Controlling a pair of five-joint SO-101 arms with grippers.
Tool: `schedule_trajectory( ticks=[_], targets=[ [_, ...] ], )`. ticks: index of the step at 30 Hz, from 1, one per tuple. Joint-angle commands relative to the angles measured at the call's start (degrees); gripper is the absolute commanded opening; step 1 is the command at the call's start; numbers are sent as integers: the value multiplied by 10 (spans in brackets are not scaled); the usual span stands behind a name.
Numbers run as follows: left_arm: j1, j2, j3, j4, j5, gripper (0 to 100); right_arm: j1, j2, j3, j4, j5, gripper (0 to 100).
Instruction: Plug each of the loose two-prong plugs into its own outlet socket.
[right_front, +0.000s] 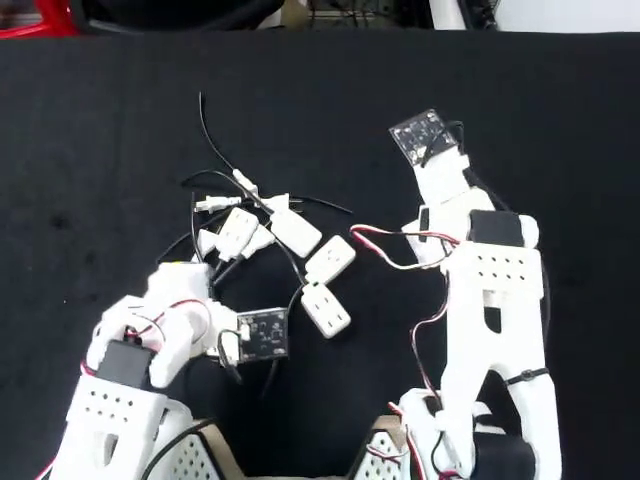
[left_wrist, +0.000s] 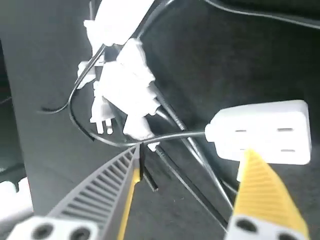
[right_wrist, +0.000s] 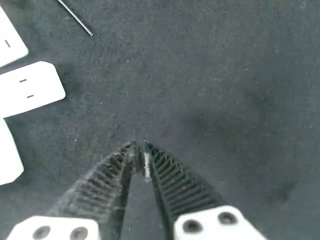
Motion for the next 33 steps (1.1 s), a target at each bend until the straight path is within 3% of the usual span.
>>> schedule_trajectory(
  ticks=[1, 5, 12, 16, 24, 27, 33],
  targets=[
    [12, -11, 28, -31, -97, 308, 11, -15, -30, -10, 1, 15],
    [6, -11, 50, -29, -147, 308, 11, -15, -30, -11, 1, 15],
    [-41, -11, 30, -19, -152, 308, 11, -12, -30, -13, 1, 15],
    [-70, -11, 8, 12, -239, 303, 10, -12, -30, -14, 1, 15],
    [-10, -11, 16, 47, -254, 303, 10, -12, -29, -14, 1, 15],
    [15, -11, 42, 22, -200, 303, 10, -12, -29, -14, 1, 15],
    [78, -11, 70, -45, 33, 306, 10, -12, -29, -14, 1, 15]
  ],
)
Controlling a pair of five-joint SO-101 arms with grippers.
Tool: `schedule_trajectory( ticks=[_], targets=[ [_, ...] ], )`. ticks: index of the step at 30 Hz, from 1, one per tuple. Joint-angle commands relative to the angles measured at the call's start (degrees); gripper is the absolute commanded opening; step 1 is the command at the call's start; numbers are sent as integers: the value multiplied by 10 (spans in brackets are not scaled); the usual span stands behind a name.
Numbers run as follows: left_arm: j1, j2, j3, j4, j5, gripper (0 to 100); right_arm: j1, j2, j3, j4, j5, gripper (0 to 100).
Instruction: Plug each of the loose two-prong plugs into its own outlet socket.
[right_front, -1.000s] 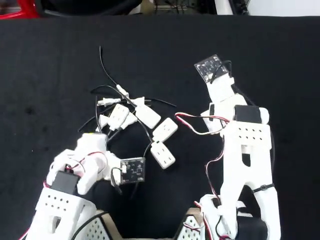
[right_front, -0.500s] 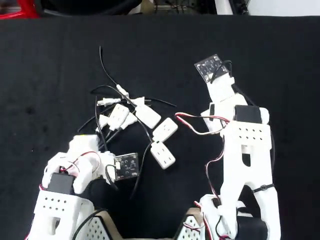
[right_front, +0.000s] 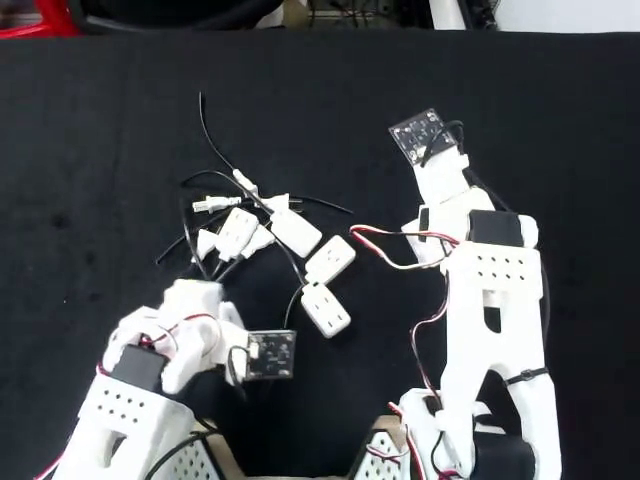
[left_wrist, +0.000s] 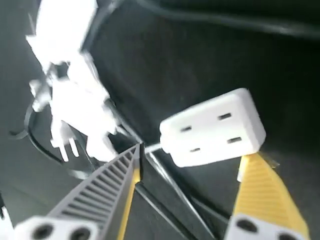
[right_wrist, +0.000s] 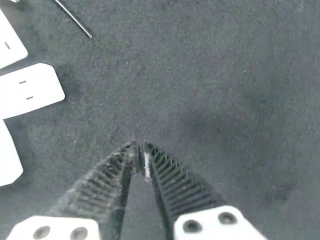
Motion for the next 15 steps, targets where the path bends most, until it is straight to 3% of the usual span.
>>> schedule_trajectory(
  ticks=[1, 6, 9, 12, 15],
  targets=[
    [39, -6, 0, -21, 66, 306, 11, -12, -29, -11, 1, 15],
    [79, -6, -20, -21, 255, 307, 11, -12, -29, -11, 1, 15],
    [99, -6, -29, -20, 325, 307, 11, -12, -29, -11, 1, 15],
    [106, -1, -26, -21, 305, 307, 11, -12, -29, -11, 1, 15],
    [73, -3, -22, -7, 199, 307, 11, -12, -28, -11, 1, 15]
  ],
)
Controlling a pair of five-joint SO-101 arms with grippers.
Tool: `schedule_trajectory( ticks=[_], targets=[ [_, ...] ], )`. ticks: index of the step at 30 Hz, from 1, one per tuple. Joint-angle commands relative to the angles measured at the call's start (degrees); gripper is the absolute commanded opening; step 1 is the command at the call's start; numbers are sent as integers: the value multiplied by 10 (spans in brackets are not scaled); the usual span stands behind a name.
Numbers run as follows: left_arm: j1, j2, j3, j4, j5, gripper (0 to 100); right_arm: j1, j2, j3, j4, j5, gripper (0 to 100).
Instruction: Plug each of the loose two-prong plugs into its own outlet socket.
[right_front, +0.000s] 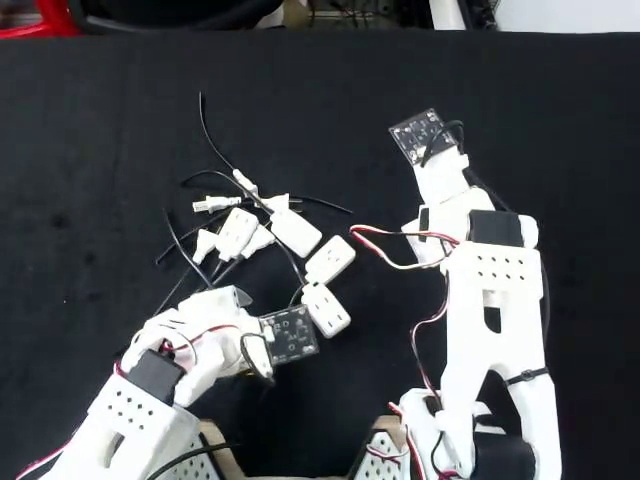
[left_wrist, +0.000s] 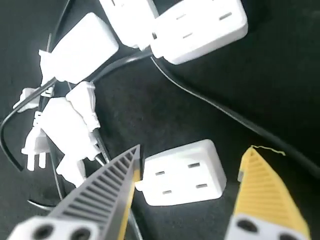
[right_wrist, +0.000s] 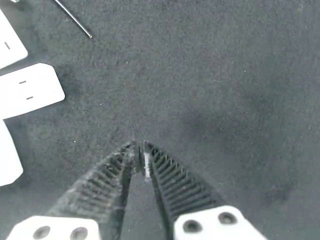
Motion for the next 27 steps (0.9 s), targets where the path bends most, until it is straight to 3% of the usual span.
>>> schedule_trajectory(
  ticks=[1, 5, 8, 13, 20, 27],
  targets=[
    [-47, -6, -29, 20, -129, 307, 11, -12, -27, -11, 1, 15],
    [-133, -6, -102, 104, -322, 307, 10, -11, -27, -12, 1, 15],
    [-141, -6, -138, 142, -408, 305, 10, -11, -25, -23, 1, 15],
    [-80, -6, -95, 96, -414, 304, 10, -11, -21, -23, 1, 15],
    [-53, -2, 23, -102, -390, 304, 10, -11, -21, -23, 1, 15],
    [-33, -2, 67, -121, -390, 303, 10, -11, -21, -23, 1, 15]
  ],
)
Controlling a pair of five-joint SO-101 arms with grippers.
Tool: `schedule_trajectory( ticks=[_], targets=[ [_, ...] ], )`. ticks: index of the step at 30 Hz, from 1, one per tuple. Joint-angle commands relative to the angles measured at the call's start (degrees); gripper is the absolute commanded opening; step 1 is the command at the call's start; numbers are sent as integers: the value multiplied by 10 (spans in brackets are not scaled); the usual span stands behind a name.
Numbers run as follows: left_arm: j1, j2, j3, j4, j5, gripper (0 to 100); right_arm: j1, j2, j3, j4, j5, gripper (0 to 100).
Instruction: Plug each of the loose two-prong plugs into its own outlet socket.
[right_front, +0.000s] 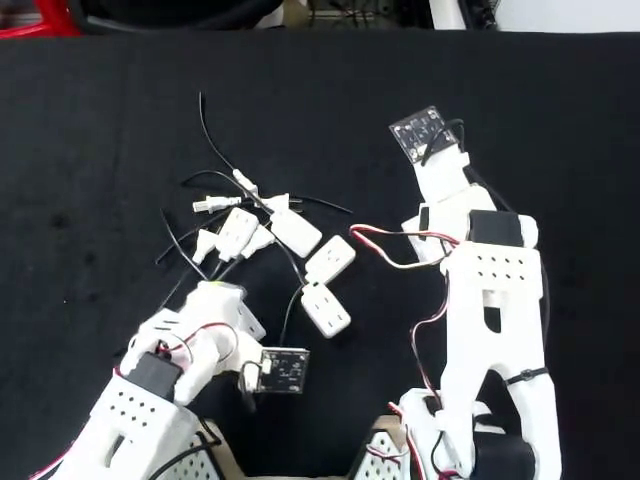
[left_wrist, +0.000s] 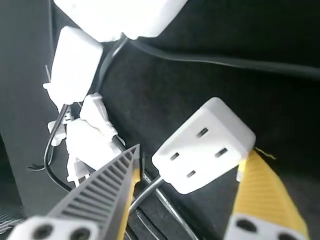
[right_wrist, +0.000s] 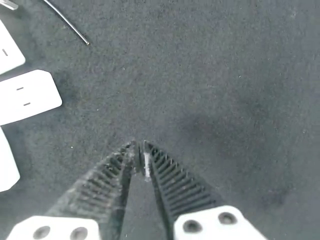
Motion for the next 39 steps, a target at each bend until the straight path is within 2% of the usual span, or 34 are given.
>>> schedule_trajectory(
  ticks=[1, 5, 8, 12, 17, 20, 24, 27, 29, 32, 36, 37, 39],
  targets=[
    [9, -2, 0, -10, -96, 302, 10, -11, -21, -10, 1, 15],
    [9, -1, 22, -7, -89, 262, 10, -11, -21, -10, 1, 15],
    [7, -6, 24, 22, -43, 170, 10, -11, -21, -10, 1, 15],
    [10, -6, -15, 99, 32, 87, 1, -11, -21, -11, 1, 15],
    [9, -6, -137, 231, 198, 85, -9, -11, -20, -11, 1, 15],
    [10, -6, -205, 322, 268, 85, -8, -11, -20, -11, 1, 15],
    [9, -6, -259, 421, 324, 100, -8, -11, -20, -11, 1, 15],
    [4, -6, -276, 426, 344, 123, -8, -11, -20, -11, 1, 15],
    [7, -6, -267, 399, 317, 149, -8, -11, -20, -11, 1, 15],
    [2, -6, -212, 326, 175, 228, -6, -11, -20, -11, 1, 15],
    [-44, -4, -122, 151, -35, 381, -5, -11, -20, -11, 1, 15],
    [-54, -4, -102, 106, -70, 412, -5, -11, -20, -11, 1, 15],
    [-65, -1, -79, 22, -84, 437, -5, -11, -20, -11, 1, 15]
  ],
)
